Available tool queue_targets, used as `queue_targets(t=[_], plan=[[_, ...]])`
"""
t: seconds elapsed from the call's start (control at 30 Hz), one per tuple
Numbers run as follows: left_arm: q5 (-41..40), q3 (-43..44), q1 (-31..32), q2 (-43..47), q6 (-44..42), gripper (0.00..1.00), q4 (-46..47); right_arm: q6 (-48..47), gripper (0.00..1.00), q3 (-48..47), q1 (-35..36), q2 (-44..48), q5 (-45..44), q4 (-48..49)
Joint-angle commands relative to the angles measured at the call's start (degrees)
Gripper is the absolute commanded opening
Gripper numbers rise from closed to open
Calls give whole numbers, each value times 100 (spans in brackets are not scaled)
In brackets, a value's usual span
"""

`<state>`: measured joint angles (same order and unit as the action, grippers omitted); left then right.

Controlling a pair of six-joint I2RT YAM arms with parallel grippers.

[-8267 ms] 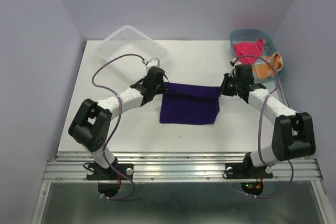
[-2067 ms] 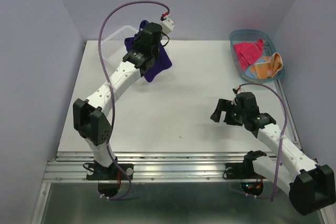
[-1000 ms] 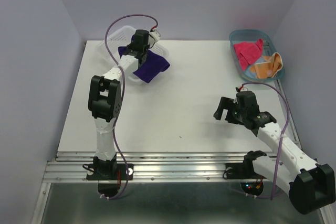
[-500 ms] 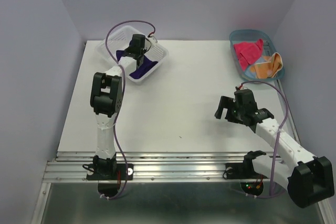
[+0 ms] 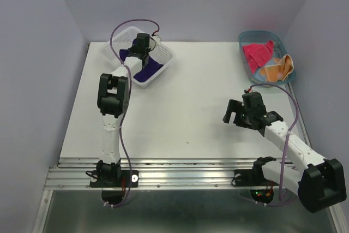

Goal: Fold and stack the towels
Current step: Neatly place the folded towel into the bin

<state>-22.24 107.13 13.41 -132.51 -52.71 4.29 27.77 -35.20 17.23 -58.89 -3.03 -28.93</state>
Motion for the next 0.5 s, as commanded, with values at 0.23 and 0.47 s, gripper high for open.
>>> queue_targets(t=[0.23,0.47], plan=[[-491,501,-58,-38,6,48,124,18,100,-374,-1,18,-137,220],[-852,792,-93,207,296,98,63,88,100,-444,-1,97,-40,256]])
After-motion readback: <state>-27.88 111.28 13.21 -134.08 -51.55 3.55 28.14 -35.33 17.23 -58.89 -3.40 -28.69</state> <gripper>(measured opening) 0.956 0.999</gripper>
